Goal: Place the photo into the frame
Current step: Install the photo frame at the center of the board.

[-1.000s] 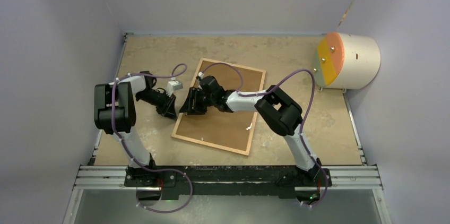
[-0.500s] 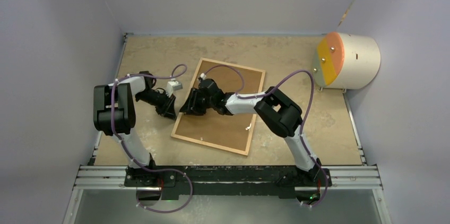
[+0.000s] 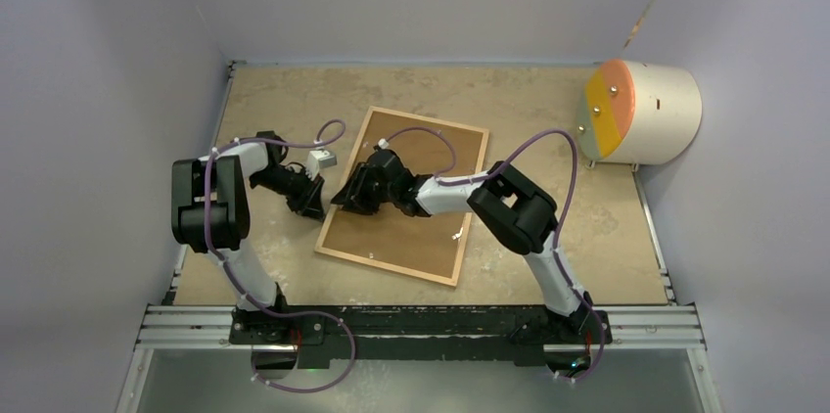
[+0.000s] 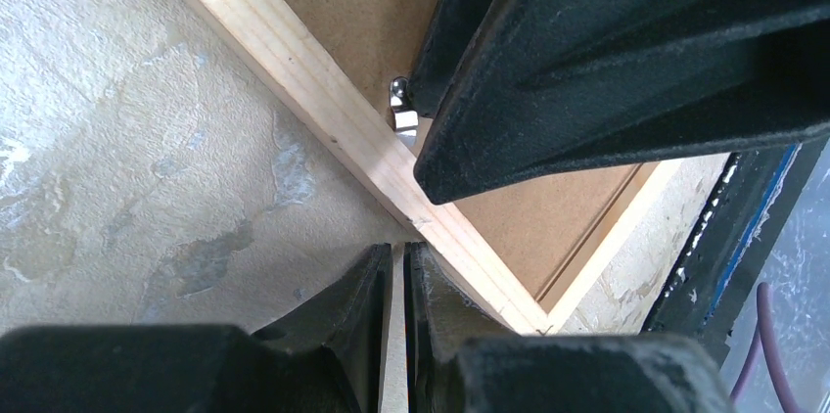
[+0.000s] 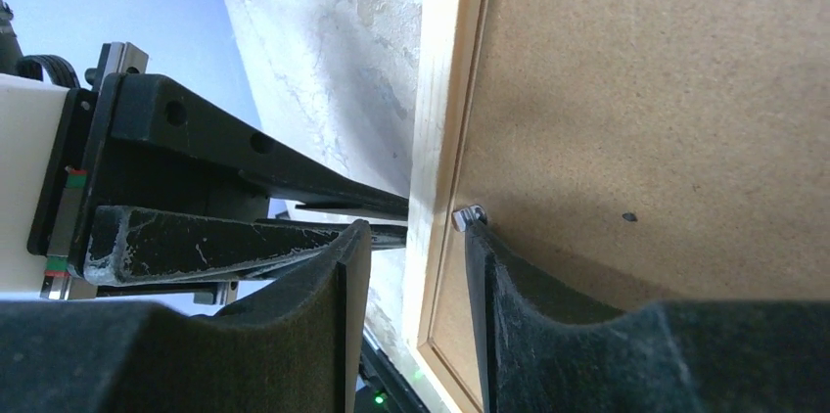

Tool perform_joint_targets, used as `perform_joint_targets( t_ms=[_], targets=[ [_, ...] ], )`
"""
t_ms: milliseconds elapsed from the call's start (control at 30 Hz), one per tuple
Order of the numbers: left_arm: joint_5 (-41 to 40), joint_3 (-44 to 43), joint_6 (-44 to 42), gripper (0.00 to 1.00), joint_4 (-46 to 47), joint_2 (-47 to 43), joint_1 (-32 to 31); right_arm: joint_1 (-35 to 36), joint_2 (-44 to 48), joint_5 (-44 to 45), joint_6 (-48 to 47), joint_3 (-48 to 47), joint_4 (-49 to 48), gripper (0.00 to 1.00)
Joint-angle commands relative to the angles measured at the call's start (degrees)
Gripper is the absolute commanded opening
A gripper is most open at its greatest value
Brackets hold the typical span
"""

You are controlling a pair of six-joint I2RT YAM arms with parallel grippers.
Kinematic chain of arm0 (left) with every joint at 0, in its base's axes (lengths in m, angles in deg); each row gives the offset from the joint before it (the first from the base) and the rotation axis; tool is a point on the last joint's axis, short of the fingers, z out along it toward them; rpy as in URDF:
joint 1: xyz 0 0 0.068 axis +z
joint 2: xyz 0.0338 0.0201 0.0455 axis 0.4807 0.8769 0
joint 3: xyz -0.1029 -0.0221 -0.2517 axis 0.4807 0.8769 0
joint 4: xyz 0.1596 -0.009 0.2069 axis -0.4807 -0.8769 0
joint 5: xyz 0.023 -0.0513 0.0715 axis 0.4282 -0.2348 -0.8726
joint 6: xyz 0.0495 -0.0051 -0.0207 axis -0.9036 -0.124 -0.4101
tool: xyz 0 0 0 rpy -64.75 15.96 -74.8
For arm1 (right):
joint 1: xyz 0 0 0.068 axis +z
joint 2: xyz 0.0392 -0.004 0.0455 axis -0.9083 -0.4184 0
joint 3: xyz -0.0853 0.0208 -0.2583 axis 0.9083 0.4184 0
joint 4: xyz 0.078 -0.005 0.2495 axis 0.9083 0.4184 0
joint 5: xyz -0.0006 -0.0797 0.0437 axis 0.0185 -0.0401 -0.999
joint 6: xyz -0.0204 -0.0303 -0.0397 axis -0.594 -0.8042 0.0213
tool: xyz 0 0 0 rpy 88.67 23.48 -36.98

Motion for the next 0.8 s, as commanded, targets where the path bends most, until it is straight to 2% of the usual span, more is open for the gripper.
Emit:
perform_joint_targets(
  t_ms=[0, 300, 767],
  targets=[
    [1.1, 1.3, -2.1, 0.15, -0.5, -1.2, -1.1, 0.3, 0.6, 6.5, 4.1, 2.3, -1.7, 0.43],
    [-0.1, 1.1, -2.5, 0.15, -0.8, -2.3, -1.1, 1.1, 4.7, 5.9, 3.2, 5.1, 1.8, 0.46],
    [0.0, 0.9, -1.7, 0.15, -0.2, -2.1, -1.1, 1.9, -1.2, 2.0, 2.3, -1.9, 6.0, 0.47]
  ],
)
